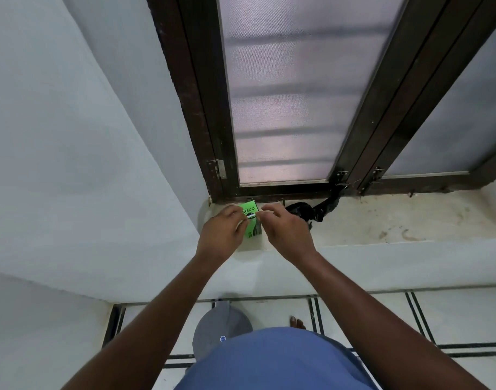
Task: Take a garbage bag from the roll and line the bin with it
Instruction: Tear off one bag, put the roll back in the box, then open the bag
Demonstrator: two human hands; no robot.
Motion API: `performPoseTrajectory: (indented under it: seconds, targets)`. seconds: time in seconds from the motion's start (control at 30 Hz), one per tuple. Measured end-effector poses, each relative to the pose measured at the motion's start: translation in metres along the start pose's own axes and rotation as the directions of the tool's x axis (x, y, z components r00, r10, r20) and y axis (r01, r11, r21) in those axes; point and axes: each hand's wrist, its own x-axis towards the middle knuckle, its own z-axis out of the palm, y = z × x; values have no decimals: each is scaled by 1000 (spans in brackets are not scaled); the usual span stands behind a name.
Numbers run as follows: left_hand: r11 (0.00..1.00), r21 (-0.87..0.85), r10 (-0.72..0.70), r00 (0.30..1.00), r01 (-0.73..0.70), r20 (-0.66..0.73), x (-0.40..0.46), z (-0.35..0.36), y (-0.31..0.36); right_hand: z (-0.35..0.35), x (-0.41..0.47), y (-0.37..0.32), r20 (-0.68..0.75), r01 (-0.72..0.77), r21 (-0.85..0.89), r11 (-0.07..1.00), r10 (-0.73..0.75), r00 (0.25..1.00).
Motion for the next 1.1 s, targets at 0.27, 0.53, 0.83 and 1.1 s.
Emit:
performPoseTrajectory:
  seconds: [0.27, 0.53, 0.83, 1.1]
  targets:
    - [992, 126, 33, 999, -31, -8, -2, 5, 13, 17, -6, -10, 143, -268, 154, 951, 246, 959]
    - [860, -439, -367, 913, 260, -180, 2, 9, 9, 50, 6, -15, 266, -450, 118, 885, 408, 873]
    - [564, -555, -569, 775, 612, 276, -26, 28, 6, 50, 13, -12, 394, -468, 192, 862, 370, 842]
    - [427, -670, -407, 790, 608, 458, -21, 40, 26, 20, -25, -13, 106, -545, 508, 667, 580, 808]
